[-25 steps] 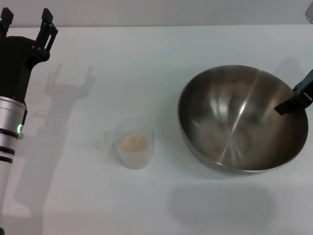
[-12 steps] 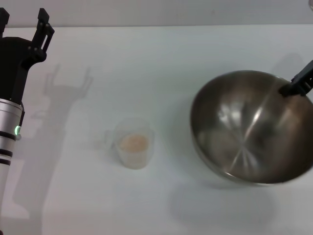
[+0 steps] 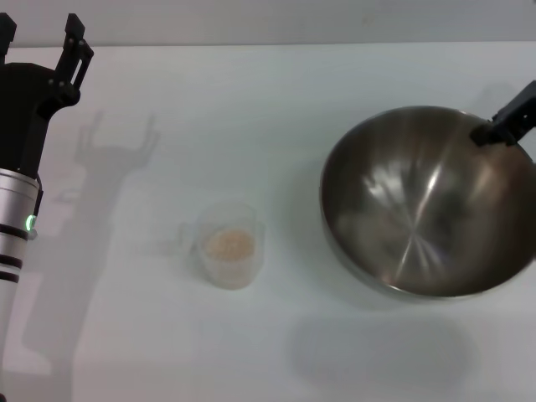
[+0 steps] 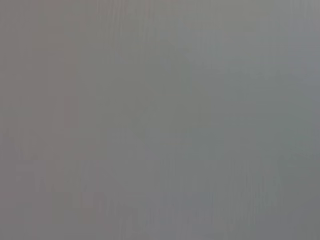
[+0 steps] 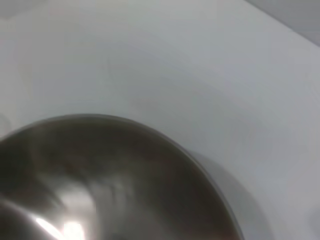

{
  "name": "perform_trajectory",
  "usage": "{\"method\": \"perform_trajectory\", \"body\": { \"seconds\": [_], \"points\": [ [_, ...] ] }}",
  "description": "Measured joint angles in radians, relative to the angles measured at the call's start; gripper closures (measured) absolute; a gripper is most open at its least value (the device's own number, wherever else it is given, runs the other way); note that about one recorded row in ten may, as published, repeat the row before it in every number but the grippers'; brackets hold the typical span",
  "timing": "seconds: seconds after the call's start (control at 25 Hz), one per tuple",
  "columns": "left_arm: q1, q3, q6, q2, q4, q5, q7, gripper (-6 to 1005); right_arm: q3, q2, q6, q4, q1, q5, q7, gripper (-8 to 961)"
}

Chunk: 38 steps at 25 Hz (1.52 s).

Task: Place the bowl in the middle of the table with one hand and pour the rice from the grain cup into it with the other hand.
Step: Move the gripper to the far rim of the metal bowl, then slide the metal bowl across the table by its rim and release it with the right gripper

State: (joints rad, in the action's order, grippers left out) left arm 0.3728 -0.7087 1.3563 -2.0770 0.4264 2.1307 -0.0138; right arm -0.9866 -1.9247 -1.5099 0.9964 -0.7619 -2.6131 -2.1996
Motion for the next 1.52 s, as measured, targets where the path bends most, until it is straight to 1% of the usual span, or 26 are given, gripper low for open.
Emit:
{"method": "perform_trajectory", "body": {
  "seconds": [0.08, 0.16, 0.44, 0.56, 0.64, 0.72, 0.76, 0.8, 0.92, 0.96, 1.0, 1.12, 1.52],
  "points": [
    [0.000, 0.000, 0.000, 0.000, 0.000, 0.000, 0.000, 162, 0.014, -0.003, 0.010, 0.013, 0.001, 0.019, 0.000, 920],
    [0.000, 0.000, 0.002, 0.000, 0.001, 0.000, 0.000, 162, 0.050, -0.008, 0.016, 0.041, 0.005, 0.049, 0.007, 922],
    [0.000, 0.000, 0.007, 0.001, 0.003, 0.000, 0.000, 162, 0.065, -0.013, 0.027, 0.079, 0.018, 0.136, 0.031, 930],
    [0.001, 0.000, 0.007, 0.002, 0.005, 0.000, 0.000, 161, 0.074, -0.022, 0.039, 0.089, 0.028, 0.185, 0.058, 933],
    [0.001, 0.000, 0.007, 0.002, 0.006, 0.000, 0.000, 161, 0.076, -0.025, 0.043, 0.089, 0.029, 0.191, 0.062, 931],
    [0.001, 0.000, 0.007, 0.002, 0.006, 0.000, 0.000, 161, 0.076, -0.032, 0.046, 0.089, 0.029, 0.196, 0.068, 929],
    [0.000, 0.000, 0.007, 0.002, 0.007, 0.000, 0.000, 161, 0.074, -0.046, 0.051, 0.088, 0.029, 0.197, 0.075, 929],
    [0.000, 0.000, 0.007, 0.002, 0.007, 0.000, 0.000, 161, 0.074, -0.046, 0.051, 0.088, 0.029, 0.197, 0.075, 928],
    [0.000, 0.000, 0.007, 0.002, 0.005, 0.000, 0.000, 161, 0.067, -0.070, 0.054, 0.087, 0.030, 0.197, 0.077, 925],
    [0.001, 0.000, 0.007, 0.002, 0.004, 0.000, 0.000, 161, 0.066, -0.084, 0.054, 0.088, 0.029, 0.194, 0.076, 924],
    [0.001, 0.000, 0.007, 0.002, 0.004, 0.000, 0.000, 161, 0.066, -0.084, 0.054, 0.088, 0.029, 0.194, 0.076, 923],
    [0.001, 0.000, 0.007, 0.002, 0.002, 0.000, 0.000, 161, 0.065, -0.105, 0.054, 0.082, 0.029, 0.186, 0.068, 921],
    [0.000, 0.000, 0.007, 0.002, 0.002, 0.000, 0.000, 161, 0.063, -0.113, 0.056, 0.066, 0.037, 0.145, 0.052, 912]
  ]
}}
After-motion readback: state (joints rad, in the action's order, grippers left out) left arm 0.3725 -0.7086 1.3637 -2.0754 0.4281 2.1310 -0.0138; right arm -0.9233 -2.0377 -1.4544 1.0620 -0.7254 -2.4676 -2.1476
